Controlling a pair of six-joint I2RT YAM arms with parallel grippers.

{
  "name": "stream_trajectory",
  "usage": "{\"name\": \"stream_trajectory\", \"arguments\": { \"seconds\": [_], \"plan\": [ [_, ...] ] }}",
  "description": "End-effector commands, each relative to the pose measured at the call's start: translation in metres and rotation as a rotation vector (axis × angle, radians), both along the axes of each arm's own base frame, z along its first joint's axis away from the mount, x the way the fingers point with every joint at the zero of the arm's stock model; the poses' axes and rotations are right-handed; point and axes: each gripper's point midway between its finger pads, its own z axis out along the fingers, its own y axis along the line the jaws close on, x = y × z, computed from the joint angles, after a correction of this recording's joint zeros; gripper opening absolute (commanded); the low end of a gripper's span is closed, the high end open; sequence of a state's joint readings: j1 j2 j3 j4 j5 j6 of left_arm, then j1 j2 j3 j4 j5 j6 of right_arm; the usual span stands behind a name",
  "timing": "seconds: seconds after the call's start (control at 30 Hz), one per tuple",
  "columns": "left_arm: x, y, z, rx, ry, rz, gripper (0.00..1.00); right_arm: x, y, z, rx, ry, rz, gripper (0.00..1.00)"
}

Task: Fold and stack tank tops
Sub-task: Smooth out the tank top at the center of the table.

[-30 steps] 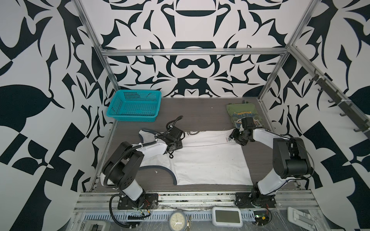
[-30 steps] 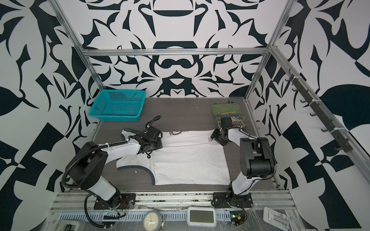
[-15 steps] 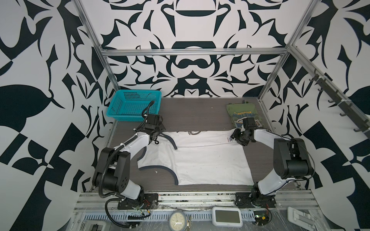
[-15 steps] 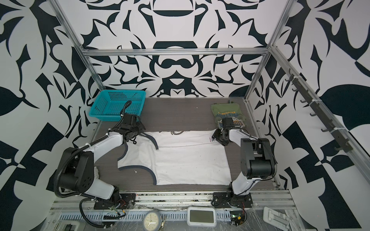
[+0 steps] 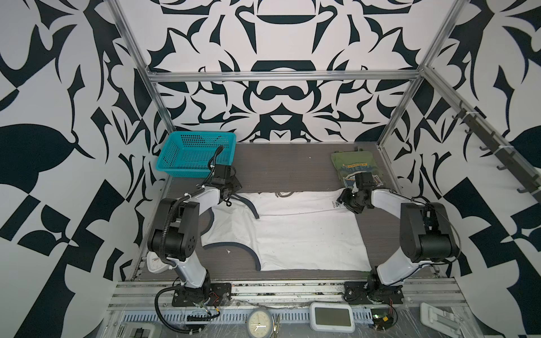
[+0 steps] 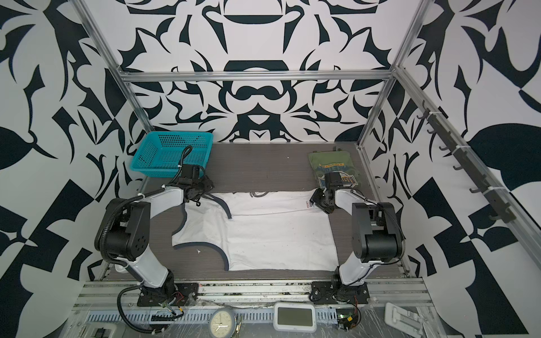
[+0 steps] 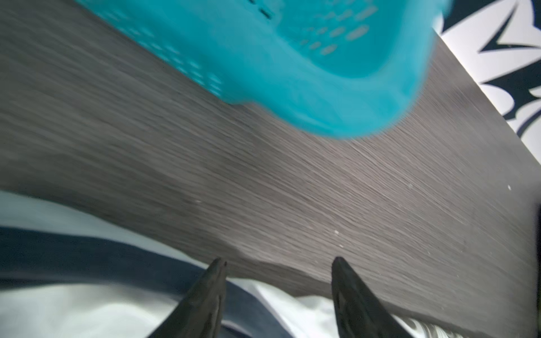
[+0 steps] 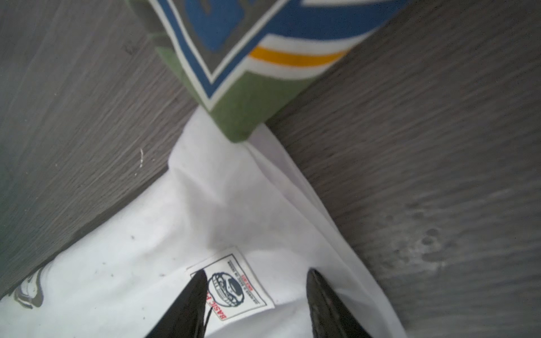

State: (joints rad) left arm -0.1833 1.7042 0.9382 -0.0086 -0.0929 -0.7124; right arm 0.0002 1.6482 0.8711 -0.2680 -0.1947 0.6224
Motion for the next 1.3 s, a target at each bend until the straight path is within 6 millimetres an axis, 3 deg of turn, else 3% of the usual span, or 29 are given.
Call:
{"name": "stream_trajectory", "arguments": {
  "seconds": [0.0, 0.2, 0.4, 0.7, 0.83, 0.97, 1.13, 1.2, 1.27],
  "plan": [
    [-0.010, 0.020, 0.001, 0.017, -0.001, 0.047, 0.57, -0.034, -0.014, -0.028, -0.057, 0.143, -0.027, 0.57],
    [-0.025, 0.042, -0.007, 0.007, 0.015, 0.105, 0.49, -0.036, -0.016, -0.029, -0.068, 0.149, -0.032, 0.57],
    [-0.040, 0.061, -0.015, -0.021, 0.012, 0.171, 0.48, -0.036, -0.016, -0.029, -0.068, 0.152, -0.034, 0.57],
    [-0.027, 0.072, -0.030, -0.078, 0.066, 0.207, 0.47, -0.034, -0.010, -0.024, -0.032, 0.133, -0.028, 0.57],
    [-0.022, 0.079, -0.033, -0.118, 0.071, 0.230, 0.46, -0.023, -0.001, -0.019, 0.017, 0.105, -0.014, 0.57],
    [-0.023, 0.087, -0.015, -0.119, 0.047, 0.252, 0.45, -0.012, 0.003, 0.001, 0.022, 0.056, 0.009, 0.61],
    [-0.058, 0.082, 0.031, 0.008, 0.048, 0.251, 0.56, -0.027, -0.003, 0.037, -0.048, 0.014, 0.040, 0.71],
    [-0.078, 0.064, 0.041, 0.023, 0.051, 0.205, 0.57, -0.042, -0.001, 0.044, -0.093, 0.022, 0.068, 0.72],
    [-0.095, 0.042, 0.038, 0.020, 0.074, 0.147, 0.58, -0.055, 0.003, 0.043, -0.121, 0.036, 0.096, 0.73]
  ]
}}
